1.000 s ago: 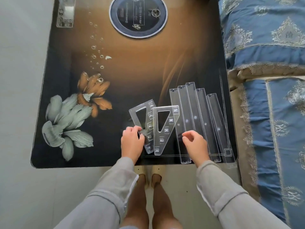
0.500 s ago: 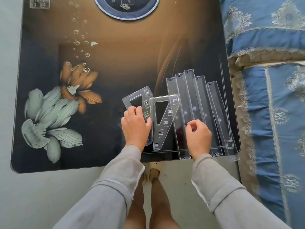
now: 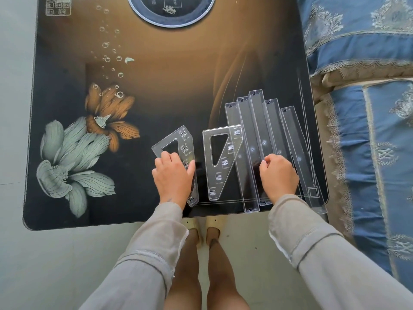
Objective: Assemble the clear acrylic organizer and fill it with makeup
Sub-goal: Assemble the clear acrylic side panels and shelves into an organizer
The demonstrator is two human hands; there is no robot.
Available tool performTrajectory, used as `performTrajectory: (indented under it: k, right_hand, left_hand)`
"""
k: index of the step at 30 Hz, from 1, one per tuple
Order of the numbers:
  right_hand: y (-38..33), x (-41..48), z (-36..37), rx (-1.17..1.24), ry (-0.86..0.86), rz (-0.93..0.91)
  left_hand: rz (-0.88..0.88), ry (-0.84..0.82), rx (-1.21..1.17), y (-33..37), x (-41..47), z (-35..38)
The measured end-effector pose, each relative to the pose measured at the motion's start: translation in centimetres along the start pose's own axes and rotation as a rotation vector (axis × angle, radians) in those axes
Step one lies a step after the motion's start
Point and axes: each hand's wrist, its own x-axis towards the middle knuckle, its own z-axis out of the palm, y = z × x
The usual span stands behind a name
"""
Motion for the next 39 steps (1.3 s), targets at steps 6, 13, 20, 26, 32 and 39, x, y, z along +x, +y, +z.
performTrajectory:
  k: [6, 13, 20, 26, 32, 39]
  right_hand:
    - [-0.3, 0.2, -0.1, 0.017, 0.044, 0.056]
    - [0.3, -0.5, -0.1, 0.167, 0.099, 0.109]
    - [1.0, -1.8, 0.0, 0.313, 0.243, 0.065]
    - [0.5, -3.2, -0.9, 0.391, 0.326, -0.042]
    - [-1.4, -5.0, -0.7, 0.443, 0.226, -0.284]
    - [-1.8, -6.1, 0.4, 0.271, -0.045, -0.638]
  left_hand:
    - [-0.019, 0.031, 0.021, -0.9, -0.9, 0.2]
    - [-0.014, 0.018, 0.062, -1.3, -1.0, 0.3]
    - [-0.099, -0.001, -0.195, -1.8, -1.1, -0.9]
    - [-0.207, 0.042, -0.530, -4.1, -2.2, -2.4]
    - [-0.207, 0.006, -0.600, -6.6, -2.1, -3.4]
    - [-0.315, -0.100, -0.734, -9.8, -1.2, -4.3]
